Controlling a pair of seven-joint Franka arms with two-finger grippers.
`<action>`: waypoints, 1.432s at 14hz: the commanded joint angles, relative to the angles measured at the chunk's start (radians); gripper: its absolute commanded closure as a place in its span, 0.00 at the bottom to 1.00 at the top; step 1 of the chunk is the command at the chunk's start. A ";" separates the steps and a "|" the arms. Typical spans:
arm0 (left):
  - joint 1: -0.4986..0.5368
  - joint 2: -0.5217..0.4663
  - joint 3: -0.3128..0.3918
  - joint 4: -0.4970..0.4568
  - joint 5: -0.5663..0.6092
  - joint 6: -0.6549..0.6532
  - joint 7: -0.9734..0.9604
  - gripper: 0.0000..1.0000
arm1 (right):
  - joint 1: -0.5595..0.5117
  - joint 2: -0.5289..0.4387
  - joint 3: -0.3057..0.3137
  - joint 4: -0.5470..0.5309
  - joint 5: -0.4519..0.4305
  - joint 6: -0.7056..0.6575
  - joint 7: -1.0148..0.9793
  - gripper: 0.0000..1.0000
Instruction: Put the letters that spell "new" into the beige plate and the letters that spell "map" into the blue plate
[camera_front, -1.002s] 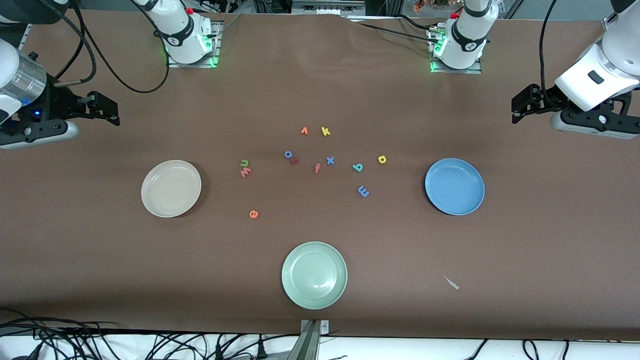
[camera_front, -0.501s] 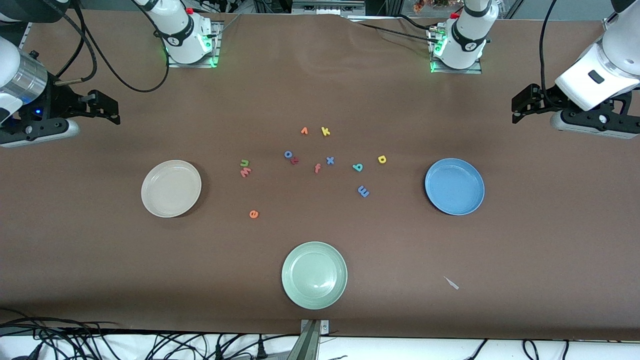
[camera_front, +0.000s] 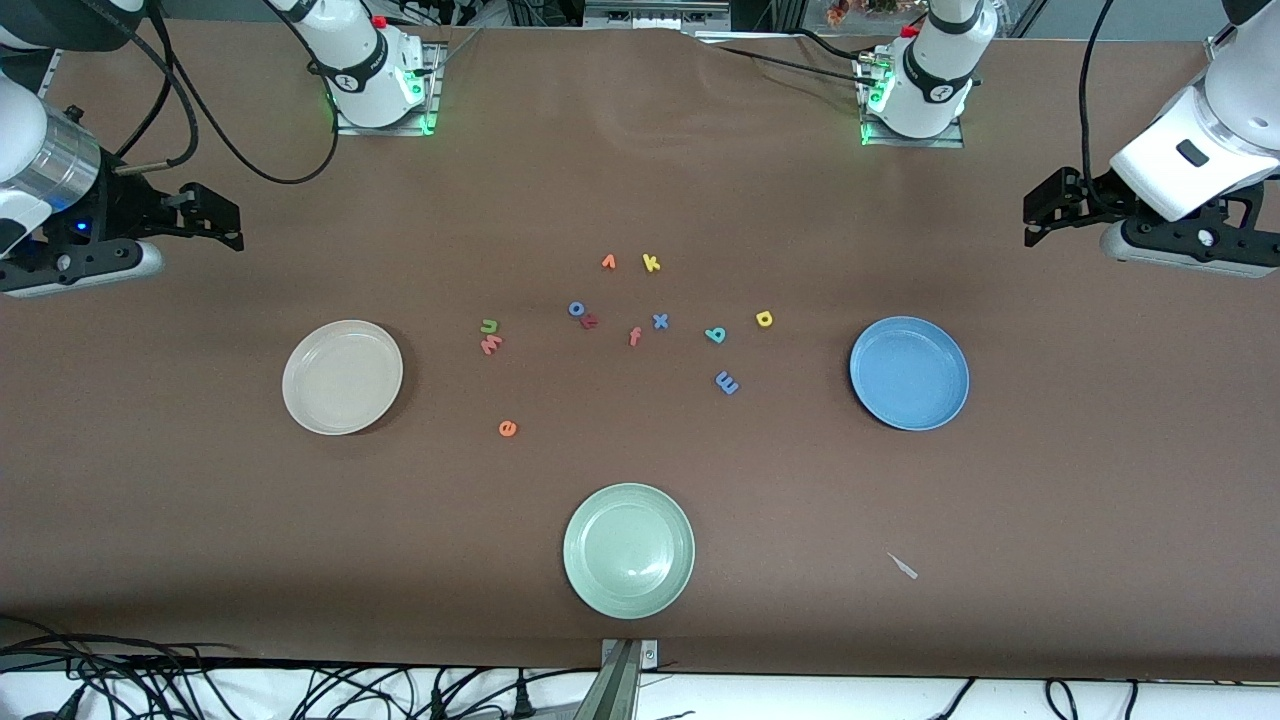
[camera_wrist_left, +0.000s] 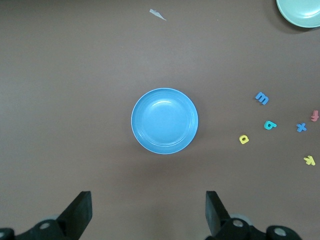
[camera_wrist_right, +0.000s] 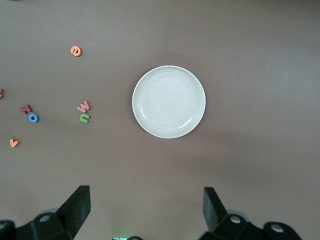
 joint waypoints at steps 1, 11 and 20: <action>0.001 -0.006 -0.008 0.008 0.014 -0.013 0.015 0.00 | 0.002 -0.034 0.028 -0.037 0.011 0.018 0.061 0.00; -0.040 0.158 -0.027 0.015 0.015 -0.010 0.033 0.00 | 0.002 -0.046 0.048 -0.096 0.019 0.079 0.075 0.00; -0.190 0.451 -0.031 0.011 -0.111 0.261 -0.525 0.00 | 0.002 -0.046 0.175 -0.254 0.045 0.268 0.216 0.00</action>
